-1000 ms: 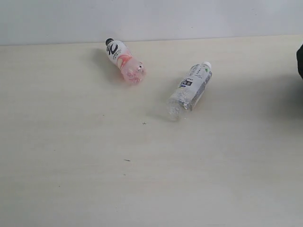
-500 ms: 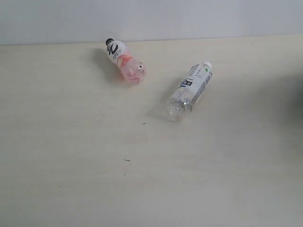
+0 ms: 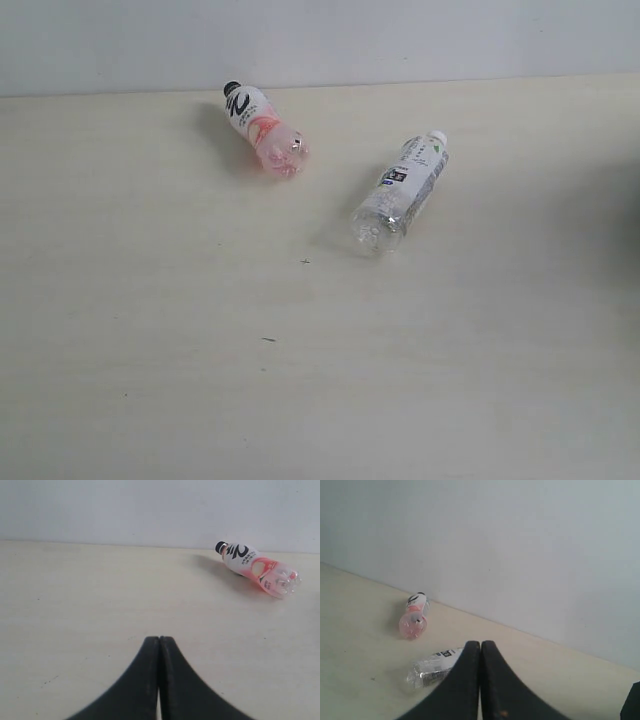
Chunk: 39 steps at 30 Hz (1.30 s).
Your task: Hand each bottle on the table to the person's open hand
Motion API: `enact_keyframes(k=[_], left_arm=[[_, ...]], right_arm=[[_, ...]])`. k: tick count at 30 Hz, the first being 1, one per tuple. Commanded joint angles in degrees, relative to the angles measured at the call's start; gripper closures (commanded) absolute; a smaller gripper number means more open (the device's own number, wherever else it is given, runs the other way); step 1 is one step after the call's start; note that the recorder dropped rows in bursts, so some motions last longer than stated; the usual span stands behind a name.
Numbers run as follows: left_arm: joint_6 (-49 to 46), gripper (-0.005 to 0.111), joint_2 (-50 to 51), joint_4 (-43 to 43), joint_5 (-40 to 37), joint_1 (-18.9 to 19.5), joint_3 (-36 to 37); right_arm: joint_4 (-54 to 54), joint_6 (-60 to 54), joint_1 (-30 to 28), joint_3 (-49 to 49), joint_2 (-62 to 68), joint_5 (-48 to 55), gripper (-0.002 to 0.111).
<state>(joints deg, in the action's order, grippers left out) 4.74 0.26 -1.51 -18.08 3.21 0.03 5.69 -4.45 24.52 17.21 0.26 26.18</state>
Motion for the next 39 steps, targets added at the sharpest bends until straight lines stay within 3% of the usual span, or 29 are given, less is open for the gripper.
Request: enact_keyframes(k=[1, 9, 18, 39], left_arm=[[-0.1, 0.107, -0.3, 0.2, 0.2, -0.4, 0.0], [-0.1, 0.107, -0.3, 0.2, 0.2, -0.4, 0.0], [-0.1, 0.107, -0.3, 0.2, 0.2, -0.4, 0.0], [-0.1, 0.107, -0.3, 0.2, 0.2, -0.4, 0.0]], right_arm=[[-0.8, 0.0, -0.2, -2.1, -0.3, -0.6, 0.108], [-5.7, 0.0, -0.2, -2.0, -0.3, 0.0, 0.108], [-3.6, -0.5, -0.2, -5.3, -0.3, 3.5, 0.108], [-5.1, -0.6, -0.2, -8.2, -0.3, -0.5, 0.108]])
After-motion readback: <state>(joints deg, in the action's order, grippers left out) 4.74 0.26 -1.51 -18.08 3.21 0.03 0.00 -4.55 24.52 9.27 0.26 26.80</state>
